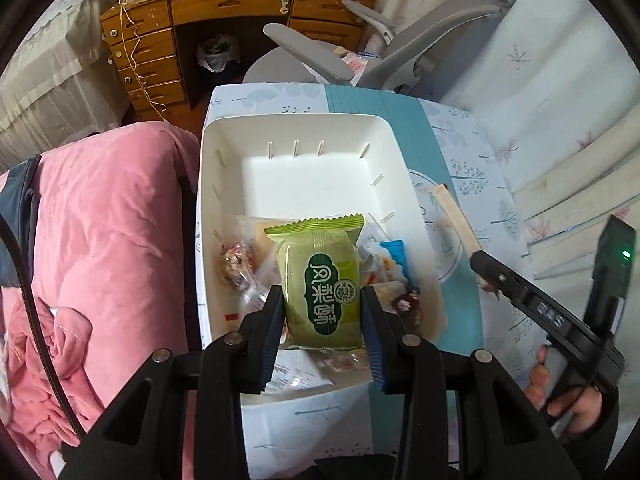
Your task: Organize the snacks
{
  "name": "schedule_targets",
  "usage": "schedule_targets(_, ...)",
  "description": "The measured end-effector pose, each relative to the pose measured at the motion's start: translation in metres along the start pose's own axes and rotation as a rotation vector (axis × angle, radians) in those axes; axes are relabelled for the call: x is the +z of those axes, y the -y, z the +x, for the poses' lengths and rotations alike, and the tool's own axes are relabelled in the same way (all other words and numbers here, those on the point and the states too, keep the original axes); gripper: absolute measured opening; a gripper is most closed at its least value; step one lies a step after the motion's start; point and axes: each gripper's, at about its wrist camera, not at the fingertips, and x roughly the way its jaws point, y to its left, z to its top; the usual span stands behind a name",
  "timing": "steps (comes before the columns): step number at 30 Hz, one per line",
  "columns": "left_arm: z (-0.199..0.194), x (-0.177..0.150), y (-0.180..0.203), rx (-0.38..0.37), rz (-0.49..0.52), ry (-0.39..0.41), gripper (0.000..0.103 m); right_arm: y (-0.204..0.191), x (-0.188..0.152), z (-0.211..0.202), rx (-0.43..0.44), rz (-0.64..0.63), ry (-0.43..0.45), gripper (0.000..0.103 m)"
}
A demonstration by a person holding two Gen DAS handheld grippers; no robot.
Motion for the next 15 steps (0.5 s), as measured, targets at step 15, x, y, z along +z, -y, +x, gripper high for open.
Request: schedule_targets(15, 0.013, 0.016, -0.025, -0.02, -0.083, 0.021, 0.066, -0.07, -0.013, -0.002, 0.003, -0.153, 0.036, 0.058)
